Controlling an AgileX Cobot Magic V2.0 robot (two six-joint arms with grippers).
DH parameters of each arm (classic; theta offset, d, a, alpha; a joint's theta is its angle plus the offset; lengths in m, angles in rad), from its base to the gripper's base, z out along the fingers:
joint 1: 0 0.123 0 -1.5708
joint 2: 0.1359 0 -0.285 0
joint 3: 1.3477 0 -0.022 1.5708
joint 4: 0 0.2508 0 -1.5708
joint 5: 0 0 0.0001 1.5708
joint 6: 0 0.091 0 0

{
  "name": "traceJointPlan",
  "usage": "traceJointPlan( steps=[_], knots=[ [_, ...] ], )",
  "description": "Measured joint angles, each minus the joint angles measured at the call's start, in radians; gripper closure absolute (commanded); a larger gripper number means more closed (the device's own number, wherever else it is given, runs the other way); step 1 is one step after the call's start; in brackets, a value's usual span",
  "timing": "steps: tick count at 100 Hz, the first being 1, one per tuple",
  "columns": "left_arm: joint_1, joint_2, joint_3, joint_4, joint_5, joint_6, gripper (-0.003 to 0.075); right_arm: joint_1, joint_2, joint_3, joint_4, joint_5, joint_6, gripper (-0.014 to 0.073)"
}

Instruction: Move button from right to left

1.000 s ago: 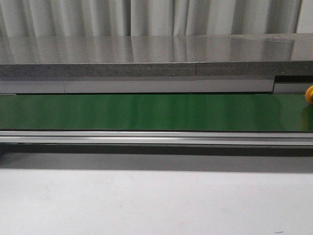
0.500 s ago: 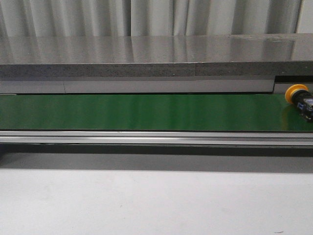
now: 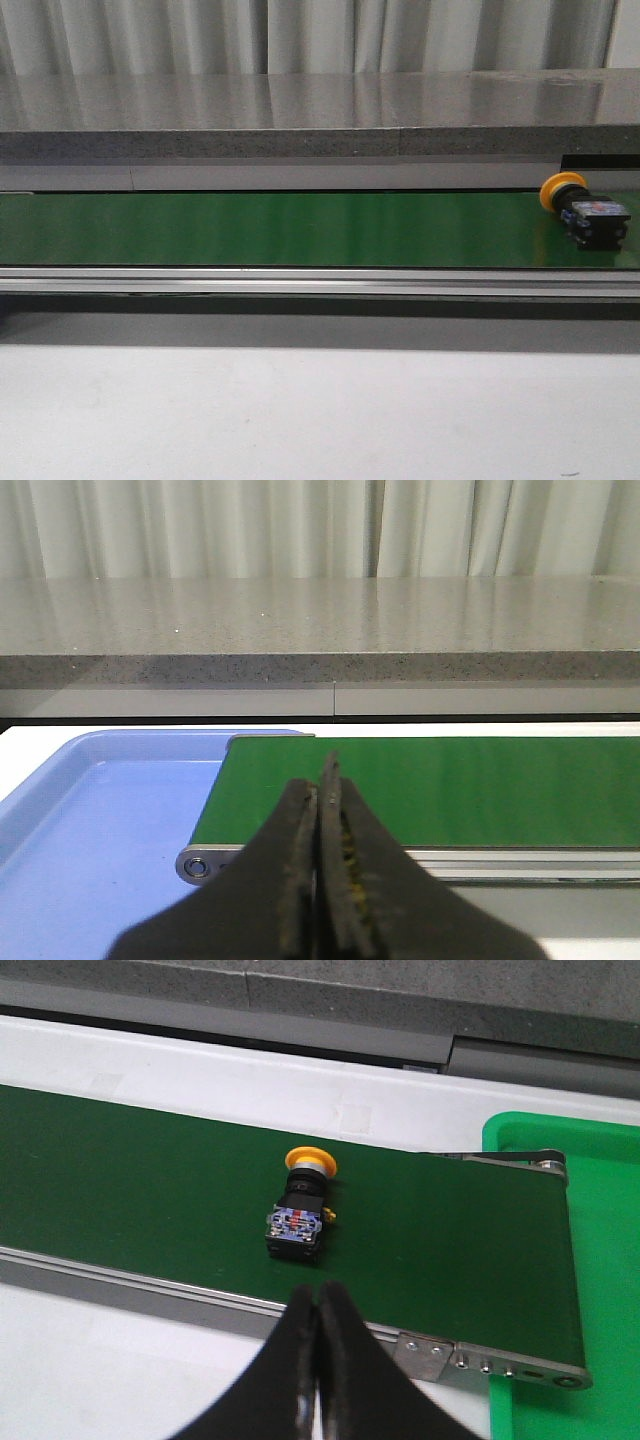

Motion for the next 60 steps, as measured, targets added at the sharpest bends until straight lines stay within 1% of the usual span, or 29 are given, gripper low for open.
traceJointPlan(
  steps=[22, 45, 60],
  knots=[
    [0.0, 0.0, 0.0, 0.0, 0.0, 0.0, 0.074, 0.036, -0.147, 0.131, 0.004, -0.094, -0.001, 0.066],
    [0.0, 0.0, 0.0, 0.0, -0.002, 0.0, 0.074, 0.036, -0.299, 0.24, 0.006, -0.145, -0.001, 0.066],
    [0.0, 0.0, 0.0, 0.0, -0.002, 0.0, 0.074, 0.036, -0.365, 0.292, 0.006, -0.159, -0.001, 0.066]
  ],
)
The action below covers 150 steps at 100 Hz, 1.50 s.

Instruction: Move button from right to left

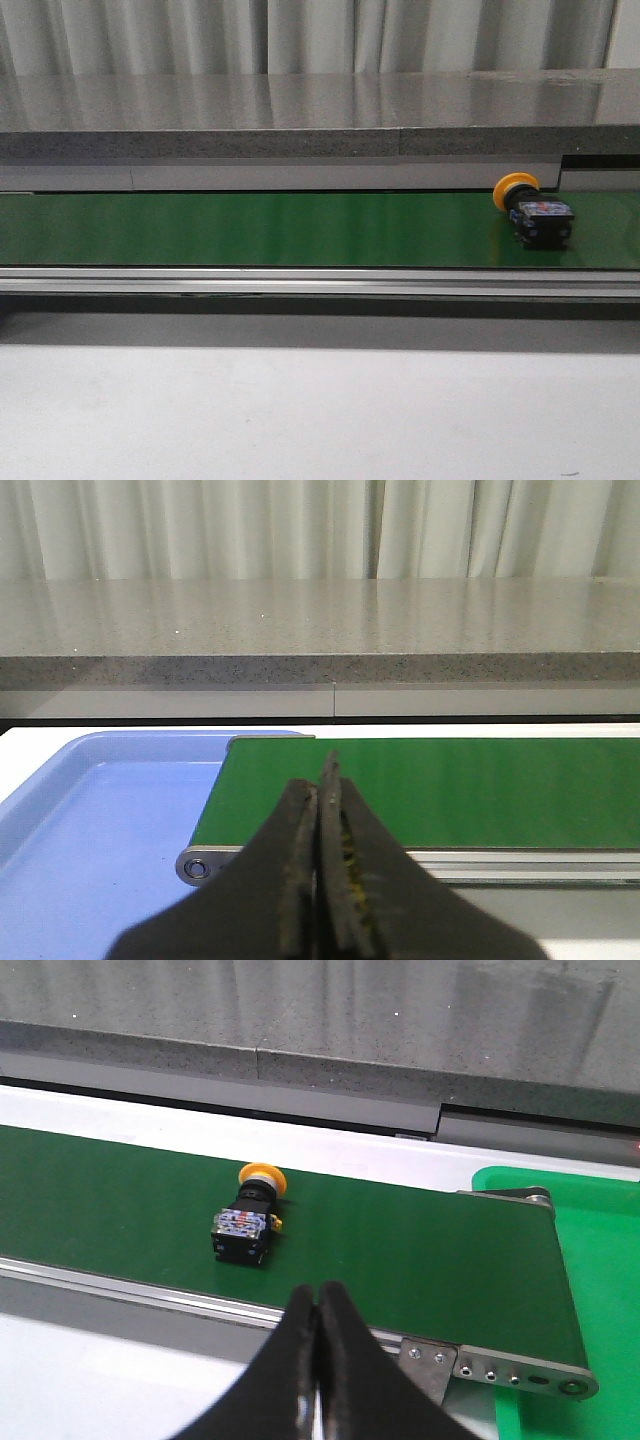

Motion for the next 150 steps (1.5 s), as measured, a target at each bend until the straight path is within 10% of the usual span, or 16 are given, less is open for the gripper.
traceJointPlan(
  steps=[150],
  knots=[
    [0.0, 0.0, 0.0, 0.0, 0.0, 0.0, 0.074, 0.0, -0.042, 0.028, 0.002, -0.047, -0.004, 0.066]
  ],
)
